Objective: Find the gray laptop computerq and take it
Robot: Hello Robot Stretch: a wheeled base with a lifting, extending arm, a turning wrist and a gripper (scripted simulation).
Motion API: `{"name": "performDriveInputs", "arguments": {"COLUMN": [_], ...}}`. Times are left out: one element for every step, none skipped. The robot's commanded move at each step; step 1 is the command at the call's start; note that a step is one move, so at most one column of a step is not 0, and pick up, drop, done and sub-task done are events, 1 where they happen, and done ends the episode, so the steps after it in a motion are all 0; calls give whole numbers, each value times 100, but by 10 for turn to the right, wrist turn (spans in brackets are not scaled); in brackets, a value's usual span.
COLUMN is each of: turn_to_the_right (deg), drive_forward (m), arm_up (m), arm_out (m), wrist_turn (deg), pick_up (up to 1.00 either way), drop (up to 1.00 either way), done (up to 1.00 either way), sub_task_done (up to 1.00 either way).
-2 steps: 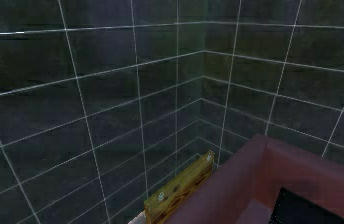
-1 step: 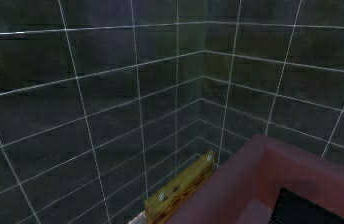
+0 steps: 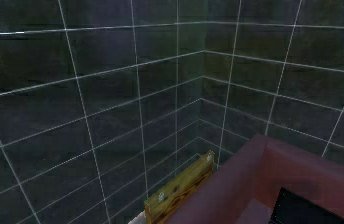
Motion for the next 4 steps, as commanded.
{"name": "performDriveInputs", "arguments": {"turn_to_the_right": [0,0,0,0], "drive_forward": [0,0,0,0], "arm_up": [0,0,0,0], "arm_out": [0,0,0,0], "wrist_turn": [450,450,450,30], "pick_up": [0,0,0,0], "drop": [0,0,0,0], "done": [0,0,0,0], "sub_task_done": [0,0,0,0]}}
